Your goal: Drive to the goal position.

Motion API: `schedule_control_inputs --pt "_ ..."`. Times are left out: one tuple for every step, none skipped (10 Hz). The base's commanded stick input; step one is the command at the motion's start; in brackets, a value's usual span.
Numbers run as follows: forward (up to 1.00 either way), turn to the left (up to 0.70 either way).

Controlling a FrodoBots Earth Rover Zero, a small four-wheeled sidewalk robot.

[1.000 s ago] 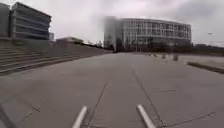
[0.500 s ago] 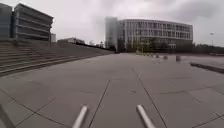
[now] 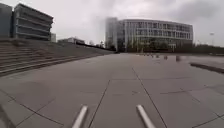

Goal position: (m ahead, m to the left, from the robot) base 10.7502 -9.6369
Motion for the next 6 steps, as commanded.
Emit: schedule_control_inputs --pt "1.00 0.00" --pt "1.00 0.00" --pt "1.00 0.00" --pt "1.00 0.00" --pt "1.00 0.00" --pt "1.00 0.00"
